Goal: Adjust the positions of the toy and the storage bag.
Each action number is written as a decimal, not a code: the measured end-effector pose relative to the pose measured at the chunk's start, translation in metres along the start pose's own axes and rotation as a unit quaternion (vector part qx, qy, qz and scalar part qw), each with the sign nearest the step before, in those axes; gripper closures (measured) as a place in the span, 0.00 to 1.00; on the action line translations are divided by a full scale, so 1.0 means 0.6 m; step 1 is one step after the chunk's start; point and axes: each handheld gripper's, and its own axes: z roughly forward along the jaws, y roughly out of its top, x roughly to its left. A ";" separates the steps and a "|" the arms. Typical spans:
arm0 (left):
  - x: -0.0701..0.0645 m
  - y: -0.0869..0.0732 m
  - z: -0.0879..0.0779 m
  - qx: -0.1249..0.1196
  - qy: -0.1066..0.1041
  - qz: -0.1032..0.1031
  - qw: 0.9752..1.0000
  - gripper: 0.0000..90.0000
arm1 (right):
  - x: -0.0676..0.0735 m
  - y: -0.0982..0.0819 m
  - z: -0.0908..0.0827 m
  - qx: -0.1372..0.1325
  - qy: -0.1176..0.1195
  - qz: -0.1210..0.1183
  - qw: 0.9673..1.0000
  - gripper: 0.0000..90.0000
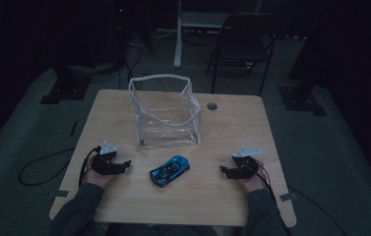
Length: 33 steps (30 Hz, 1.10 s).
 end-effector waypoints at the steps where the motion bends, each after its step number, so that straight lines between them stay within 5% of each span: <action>1: 0.000 0.000 -0.001 0.000 -0.001 0.000 1.000 0.25 | 0.001 0.001 -0.002 -0.001 0.000 -0.003 1.000 0.37; 33: -0.001 0.039 -0.018 -0.021 0.003 0.027 0.999 0.31 | 0.009 0.087 -0.023 -0.059 -0.002 -0.028 0.998 0.54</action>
